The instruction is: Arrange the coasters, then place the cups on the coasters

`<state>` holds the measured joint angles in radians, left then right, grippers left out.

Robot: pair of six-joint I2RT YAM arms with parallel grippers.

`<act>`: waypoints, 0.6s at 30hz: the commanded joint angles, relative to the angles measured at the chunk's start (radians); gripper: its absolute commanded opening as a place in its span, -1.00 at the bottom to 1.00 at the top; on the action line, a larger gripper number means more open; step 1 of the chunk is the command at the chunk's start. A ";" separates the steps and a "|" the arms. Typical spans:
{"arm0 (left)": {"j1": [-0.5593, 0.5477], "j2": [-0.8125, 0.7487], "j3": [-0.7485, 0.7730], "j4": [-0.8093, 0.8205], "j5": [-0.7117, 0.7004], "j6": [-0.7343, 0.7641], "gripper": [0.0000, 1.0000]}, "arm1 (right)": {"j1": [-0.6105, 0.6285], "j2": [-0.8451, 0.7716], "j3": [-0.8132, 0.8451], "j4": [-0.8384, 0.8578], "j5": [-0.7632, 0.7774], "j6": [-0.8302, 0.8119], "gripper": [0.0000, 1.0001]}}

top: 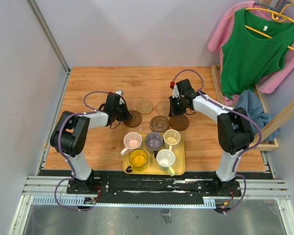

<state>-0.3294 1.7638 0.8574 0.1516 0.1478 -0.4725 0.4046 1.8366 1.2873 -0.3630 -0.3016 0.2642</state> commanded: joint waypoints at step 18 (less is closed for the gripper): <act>0.161 -0.014 0.038 -0.171 -0.268 -0.026 -0.99 | 0.109 0.257 0.226 -0.113 -0.010 -0.094 -0.99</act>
<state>-0.1799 1.7370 0.8894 0.0463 -0.0933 -0.4980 0.5014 2.0296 1.4593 -0.4259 -0.3069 0.1822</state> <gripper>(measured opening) 0.010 0.010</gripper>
